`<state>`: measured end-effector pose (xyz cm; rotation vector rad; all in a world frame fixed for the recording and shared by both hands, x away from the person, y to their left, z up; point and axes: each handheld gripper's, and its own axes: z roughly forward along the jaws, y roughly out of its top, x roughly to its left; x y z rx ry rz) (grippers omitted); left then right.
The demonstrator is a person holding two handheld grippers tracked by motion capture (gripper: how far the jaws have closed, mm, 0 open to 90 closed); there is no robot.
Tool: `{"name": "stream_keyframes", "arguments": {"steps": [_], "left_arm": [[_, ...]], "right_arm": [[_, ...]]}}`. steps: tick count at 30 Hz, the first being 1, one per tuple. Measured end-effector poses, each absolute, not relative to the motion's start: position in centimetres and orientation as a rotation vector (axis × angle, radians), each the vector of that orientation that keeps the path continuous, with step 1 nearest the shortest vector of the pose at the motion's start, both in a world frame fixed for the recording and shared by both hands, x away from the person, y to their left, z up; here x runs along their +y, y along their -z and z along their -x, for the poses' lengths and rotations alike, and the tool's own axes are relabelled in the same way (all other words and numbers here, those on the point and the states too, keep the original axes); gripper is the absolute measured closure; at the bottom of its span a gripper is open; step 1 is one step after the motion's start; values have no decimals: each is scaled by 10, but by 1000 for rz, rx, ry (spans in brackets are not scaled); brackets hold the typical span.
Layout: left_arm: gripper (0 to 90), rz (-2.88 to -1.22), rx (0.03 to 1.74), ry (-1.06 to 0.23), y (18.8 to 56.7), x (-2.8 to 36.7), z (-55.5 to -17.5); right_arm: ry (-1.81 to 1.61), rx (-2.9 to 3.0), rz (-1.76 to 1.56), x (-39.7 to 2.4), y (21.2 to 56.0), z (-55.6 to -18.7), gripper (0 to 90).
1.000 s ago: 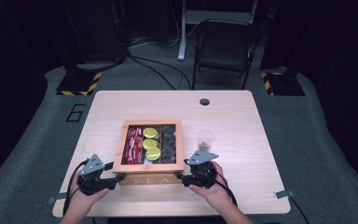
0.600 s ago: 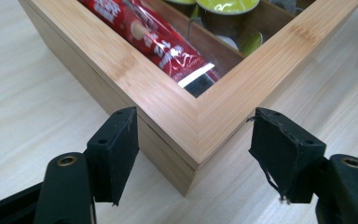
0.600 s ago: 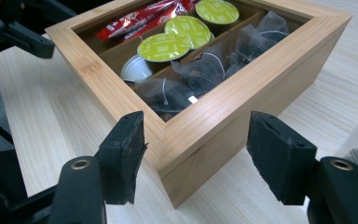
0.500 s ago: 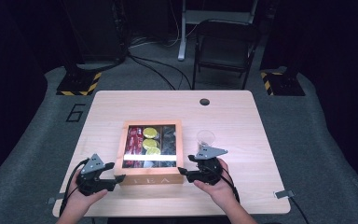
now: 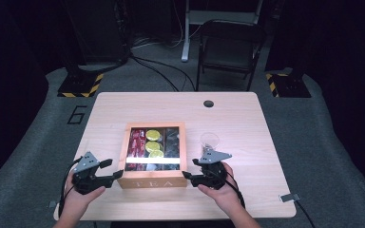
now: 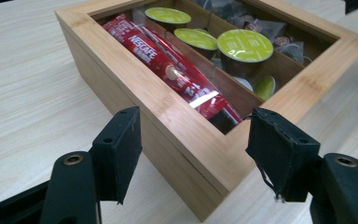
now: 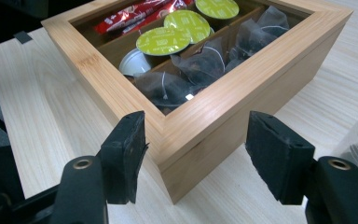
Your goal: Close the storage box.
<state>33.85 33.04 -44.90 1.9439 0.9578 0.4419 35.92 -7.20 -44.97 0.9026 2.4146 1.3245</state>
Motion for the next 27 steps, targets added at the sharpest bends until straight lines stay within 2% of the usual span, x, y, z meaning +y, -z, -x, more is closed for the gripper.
{"name": "stream_keyframes", "arguments": {"steps": [27], "left_arm": [[352, -1850, 1088, -434, 465, 362, -362]], "right_arm": [[-1228, 2500, -839, -63, 467, -353, 405]]}}
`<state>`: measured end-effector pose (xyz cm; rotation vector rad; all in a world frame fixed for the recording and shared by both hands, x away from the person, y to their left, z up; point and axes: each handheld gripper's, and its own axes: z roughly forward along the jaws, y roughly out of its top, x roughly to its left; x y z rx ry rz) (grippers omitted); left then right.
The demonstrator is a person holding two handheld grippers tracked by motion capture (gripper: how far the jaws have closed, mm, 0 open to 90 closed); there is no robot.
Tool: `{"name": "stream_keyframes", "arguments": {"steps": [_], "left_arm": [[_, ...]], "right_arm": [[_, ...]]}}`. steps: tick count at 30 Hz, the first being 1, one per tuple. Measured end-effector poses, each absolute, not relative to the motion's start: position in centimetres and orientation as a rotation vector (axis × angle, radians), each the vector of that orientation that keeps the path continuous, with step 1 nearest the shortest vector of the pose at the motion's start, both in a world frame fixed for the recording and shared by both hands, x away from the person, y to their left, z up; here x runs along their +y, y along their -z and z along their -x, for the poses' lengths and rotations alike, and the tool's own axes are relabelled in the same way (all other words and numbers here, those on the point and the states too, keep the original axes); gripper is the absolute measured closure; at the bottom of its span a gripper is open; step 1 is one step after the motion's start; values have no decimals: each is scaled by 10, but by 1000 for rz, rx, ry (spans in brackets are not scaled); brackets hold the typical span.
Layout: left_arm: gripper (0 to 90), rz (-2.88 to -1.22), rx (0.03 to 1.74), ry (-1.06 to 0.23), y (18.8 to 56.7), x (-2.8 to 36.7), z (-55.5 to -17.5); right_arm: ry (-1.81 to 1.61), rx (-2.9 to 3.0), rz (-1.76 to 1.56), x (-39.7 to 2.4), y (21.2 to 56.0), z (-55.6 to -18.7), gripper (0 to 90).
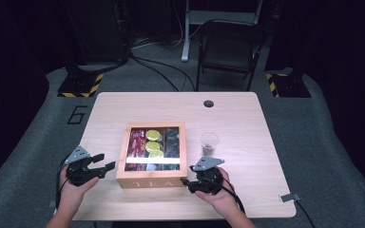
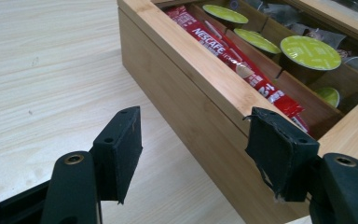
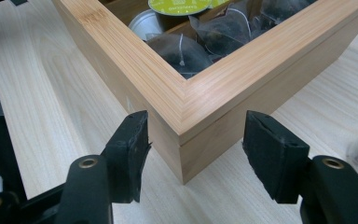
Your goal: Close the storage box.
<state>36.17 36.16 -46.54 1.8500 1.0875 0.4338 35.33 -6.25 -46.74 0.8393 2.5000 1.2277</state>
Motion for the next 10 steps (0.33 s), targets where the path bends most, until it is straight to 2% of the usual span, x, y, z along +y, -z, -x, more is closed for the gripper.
{"name": "stream_keyframes", "arguments": {"steps": [6, 10], "left_arm": [[352, -1838, 1096, -443, 466, 364, -362], [352, -1865, 1094, -426, 467, 365, -361]], "right_arm": [[-1222, 2533, -859, -58, 474, -355, 475], [-1217, 2513, -854, -57, 473, -354, 477]]}}
